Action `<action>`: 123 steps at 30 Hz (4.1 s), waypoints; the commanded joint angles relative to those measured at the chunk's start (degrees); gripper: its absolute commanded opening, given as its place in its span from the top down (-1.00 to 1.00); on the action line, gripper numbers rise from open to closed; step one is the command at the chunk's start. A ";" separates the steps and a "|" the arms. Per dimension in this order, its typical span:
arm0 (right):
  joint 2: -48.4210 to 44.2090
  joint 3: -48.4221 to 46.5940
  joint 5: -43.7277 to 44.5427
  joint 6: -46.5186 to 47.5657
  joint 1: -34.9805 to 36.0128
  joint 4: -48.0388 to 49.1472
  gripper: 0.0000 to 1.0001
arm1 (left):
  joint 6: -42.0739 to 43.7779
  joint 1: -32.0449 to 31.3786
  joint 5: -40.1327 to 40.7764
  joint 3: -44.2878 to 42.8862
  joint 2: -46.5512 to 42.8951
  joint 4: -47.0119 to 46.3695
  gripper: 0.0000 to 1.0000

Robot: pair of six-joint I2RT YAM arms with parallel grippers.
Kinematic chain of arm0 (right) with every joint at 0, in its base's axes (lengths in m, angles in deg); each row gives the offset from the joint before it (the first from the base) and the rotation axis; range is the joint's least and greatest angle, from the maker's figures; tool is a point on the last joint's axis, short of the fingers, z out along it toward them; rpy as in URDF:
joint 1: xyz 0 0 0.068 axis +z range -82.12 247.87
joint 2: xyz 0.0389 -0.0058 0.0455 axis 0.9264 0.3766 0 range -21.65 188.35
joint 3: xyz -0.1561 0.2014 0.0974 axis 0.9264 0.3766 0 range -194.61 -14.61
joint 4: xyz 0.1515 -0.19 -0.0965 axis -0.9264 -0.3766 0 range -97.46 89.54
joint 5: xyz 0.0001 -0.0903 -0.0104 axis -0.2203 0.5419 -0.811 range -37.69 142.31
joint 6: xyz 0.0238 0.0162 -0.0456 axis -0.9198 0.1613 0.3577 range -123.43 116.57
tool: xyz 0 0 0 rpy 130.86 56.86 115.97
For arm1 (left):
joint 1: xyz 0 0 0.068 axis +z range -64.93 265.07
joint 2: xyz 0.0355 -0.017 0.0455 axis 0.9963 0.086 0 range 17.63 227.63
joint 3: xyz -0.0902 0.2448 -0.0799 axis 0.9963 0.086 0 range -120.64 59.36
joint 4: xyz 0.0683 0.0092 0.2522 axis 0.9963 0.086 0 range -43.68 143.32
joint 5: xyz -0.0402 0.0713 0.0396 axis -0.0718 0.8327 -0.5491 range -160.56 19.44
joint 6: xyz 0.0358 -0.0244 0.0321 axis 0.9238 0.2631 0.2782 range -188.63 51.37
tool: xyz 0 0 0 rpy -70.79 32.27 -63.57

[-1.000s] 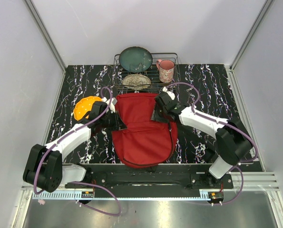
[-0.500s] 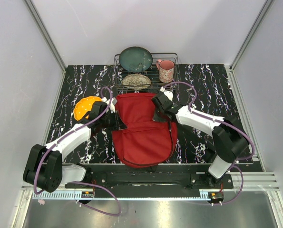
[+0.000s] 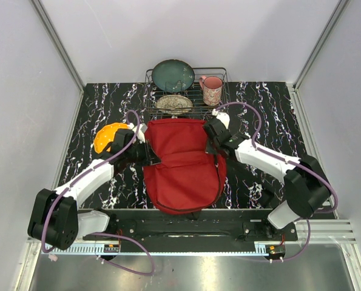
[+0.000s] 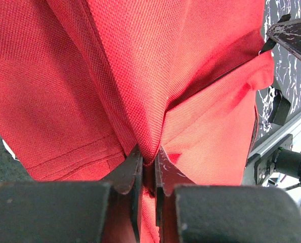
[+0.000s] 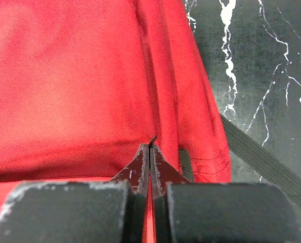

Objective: Pack the student bag
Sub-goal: Zip the student bag at the center of the board, then adjust the student bag at the center of the board, then reset both arms

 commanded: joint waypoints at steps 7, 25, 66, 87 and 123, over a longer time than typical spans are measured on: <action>-5.97 5.55 6.22 3.99 -5.67 3.22 1.00 | 1.06 1.91 -0.20 -0.08 -2.28 0.65 1.00; -17.48 12.23 11.14 -1.19 -5.93 5.24 -0.23 | 1.33 -5.83 -4.69 -13.51 12.99 -2.87 0.92; -31.36 24.44 11.93 6.96 -20.79 18.66 -0.99 | -0.16 -1.52 34.51 -10.01 -8.52 14.71 -0.98; -24.44 27.36 -16.20 20.68 -20.70 42.95 -0.99 | -0.52 -1.26 35.74 -11.86 -3.86 17.08 -0.98; -6.33 12.75 2.88 22.18 -20.96 34.57 -1.00 | -4.30 -1.87 42.25 -6.23 -17.93 15.50 -0.98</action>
